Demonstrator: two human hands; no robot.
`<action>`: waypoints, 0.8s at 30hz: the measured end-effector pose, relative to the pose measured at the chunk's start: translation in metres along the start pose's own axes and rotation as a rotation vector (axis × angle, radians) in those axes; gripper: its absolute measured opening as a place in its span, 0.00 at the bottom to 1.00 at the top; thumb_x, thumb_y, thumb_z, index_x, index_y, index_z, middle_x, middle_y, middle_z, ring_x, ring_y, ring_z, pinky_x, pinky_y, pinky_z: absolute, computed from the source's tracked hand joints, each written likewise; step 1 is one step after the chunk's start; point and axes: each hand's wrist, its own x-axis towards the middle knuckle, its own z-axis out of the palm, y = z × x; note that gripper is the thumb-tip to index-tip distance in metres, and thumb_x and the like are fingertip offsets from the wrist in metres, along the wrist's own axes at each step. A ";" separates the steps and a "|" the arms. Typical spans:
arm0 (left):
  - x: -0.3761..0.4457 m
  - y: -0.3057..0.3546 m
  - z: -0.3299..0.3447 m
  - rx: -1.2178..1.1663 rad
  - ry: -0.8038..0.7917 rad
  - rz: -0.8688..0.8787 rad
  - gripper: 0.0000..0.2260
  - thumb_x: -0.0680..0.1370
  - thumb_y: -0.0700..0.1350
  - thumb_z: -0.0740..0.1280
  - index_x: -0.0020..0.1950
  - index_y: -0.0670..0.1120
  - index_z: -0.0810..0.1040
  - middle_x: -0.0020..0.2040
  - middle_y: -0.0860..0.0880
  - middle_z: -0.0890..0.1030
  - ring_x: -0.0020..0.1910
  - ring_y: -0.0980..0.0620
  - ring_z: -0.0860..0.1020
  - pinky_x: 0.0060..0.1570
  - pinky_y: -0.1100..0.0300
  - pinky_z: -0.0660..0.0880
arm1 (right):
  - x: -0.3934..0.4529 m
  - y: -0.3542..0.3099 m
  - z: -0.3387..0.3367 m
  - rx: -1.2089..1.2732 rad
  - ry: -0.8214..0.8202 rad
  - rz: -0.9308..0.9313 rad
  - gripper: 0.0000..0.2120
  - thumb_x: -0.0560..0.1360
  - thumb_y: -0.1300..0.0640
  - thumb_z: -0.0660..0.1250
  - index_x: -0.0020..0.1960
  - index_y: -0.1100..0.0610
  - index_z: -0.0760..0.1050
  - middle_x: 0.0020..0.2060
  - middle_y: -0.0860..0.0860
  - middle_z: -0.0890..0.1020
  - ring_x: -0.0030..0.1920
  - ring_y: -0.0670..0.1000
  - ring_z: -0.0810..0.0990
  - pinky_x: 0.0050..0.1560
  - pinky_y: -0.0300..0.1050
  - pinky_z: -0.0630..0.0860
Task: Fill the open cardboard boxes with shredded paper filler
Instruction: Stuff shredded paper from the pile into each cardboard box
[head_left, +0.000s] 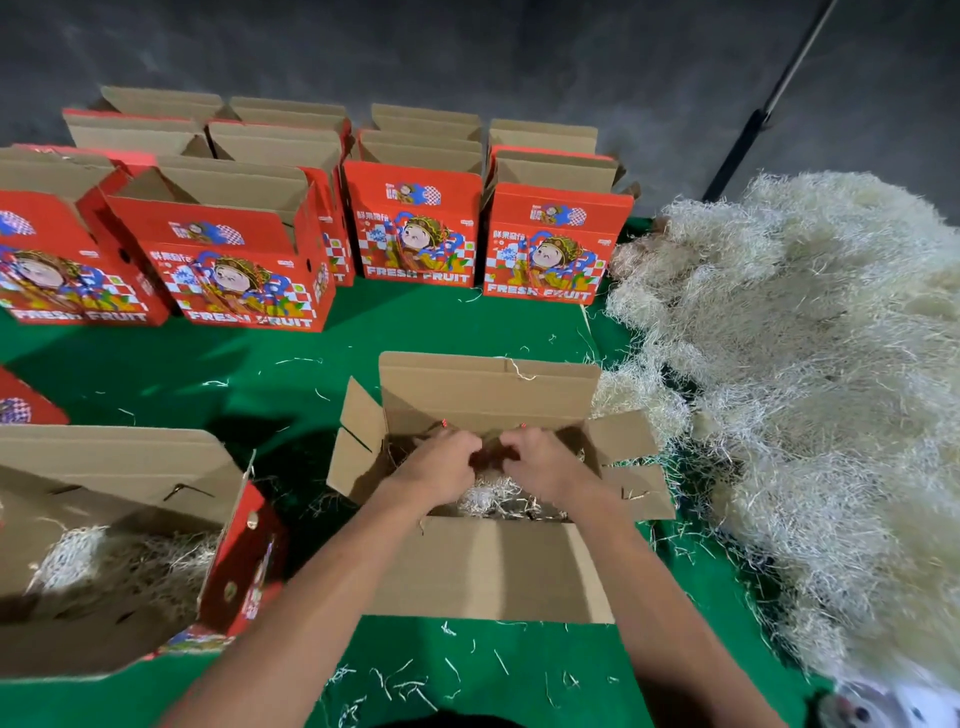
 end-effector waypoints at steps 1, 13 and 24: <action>0.008 -0.001 0.007 0.078 -0.046 -0.040 0.08 0.76 0.37 0.65 0.51 0.47 0.80 0.51 0.45 0.81 0.51 0.45 0.82 0.45 0.57 0.75 | 0.008 0.001 0.008 -0.068 -0.046 0.021 0.12 0.75 0.69 0.63 0.53 0.60 0.82 0.47 0.58 0.83 0.44 0.53 0.83 0.41 0.38 0.74; 0.049 -0.036 0.047 0.572 -0.638 -0.255 0.27 0.77 0.45 0.59 0.77 0.41 0.64 0.79 0.42 0.59 0.75 0.39 0.62 0.72 0.43 0.64 | 0.033 0.033 0.041 -0.552 -0.461 0.281 0.22 0.81 0.62 0.60 0.75 0.61 0.66 0.68 0.59 0.75 0.66 0.58 0.75 0.63 0.50 0.72; 0.045 -0.026 0.009 0.449 -0.407 -0.125 0.16 0.77 0.40 0.65 0.65 0.47 0.76 0.58 0.46 0.81 0.53 0.45 0.79 0.54 0.50 0.78 | 0.049 0.030 0.017 -0.608 -0.354 0.109 0.07 0.74 0.63 0.65 0.51 0.59 0.77 0.50 0.58 0.83 0.49 0.59 0.82 0.43 0.46 0.73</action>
